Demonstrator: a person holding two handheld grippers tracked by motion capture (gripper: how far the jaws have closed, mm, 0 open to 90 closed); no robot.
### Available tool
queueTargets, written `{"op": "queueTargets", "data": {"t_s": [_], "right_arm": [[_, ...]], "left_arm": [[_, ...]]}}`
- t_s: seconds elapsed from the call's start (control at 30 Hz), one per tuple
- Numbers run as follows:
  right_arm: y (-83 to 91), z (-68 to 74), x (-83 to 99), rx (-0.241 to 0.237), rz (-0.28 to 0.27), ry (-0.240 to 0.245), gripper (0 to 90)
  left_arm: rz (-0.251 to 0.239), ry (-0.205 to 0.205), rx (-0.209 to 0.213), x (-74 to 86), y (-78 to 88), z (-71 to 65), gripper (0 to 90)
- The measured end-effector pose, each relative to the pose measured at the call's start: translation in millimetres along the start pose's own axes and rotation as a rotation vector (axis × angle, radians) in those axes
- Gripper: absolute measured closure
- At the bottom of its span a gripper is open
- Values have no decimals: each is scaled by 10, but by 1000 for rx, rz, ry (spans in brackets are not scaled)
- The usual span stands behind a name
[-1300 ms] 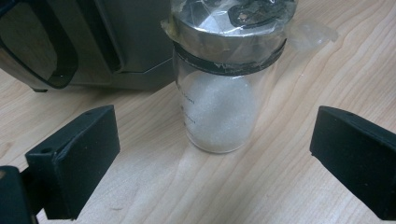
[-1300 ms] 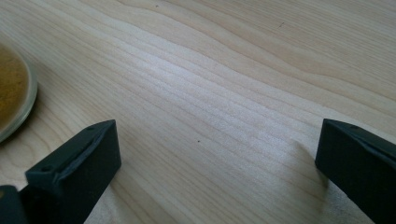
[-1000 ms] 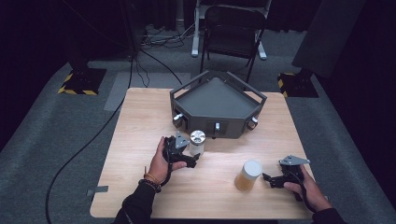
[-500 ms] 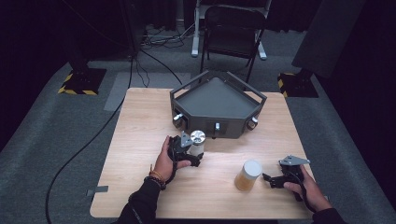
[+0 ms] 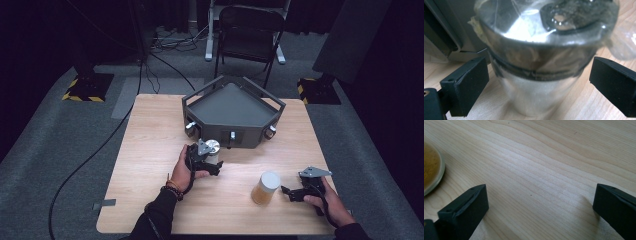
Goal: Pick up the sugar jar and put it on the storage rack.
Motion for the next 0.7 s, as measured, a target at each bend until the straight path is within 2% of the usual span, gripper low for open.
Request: {"op": "queueTargets", "data": {"t_s": [0.27, 0.37, 0.5, 0.7], "right_arm": [[1, -2, 1, -2, 0, 3, 0], [2, -3, 2, -3, -1, 5, 0], [3, -3, 4, -5, -2, 7, 0], [4, -4, 6, -7, -3, 9, 0]], "left_arm": [[-46, 26, -6, 25, -65, -8, 120], [-62, 31, -10, 40, -79, -12, 195], [-91, 60, -8, 64, -68, 12, 277], [-88, 45, -15, 57, -76, 6, 292]]}}
Point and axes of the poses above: each handheld gripper's, and its own axes: y roughly backward along the jaws, x roughly out of its underside, z roughly to its left, the point moved 6 cm from there along -y, roughly forward along the jaws, and after that the axes turned 10 degrees about x, right-handed, at the moved point
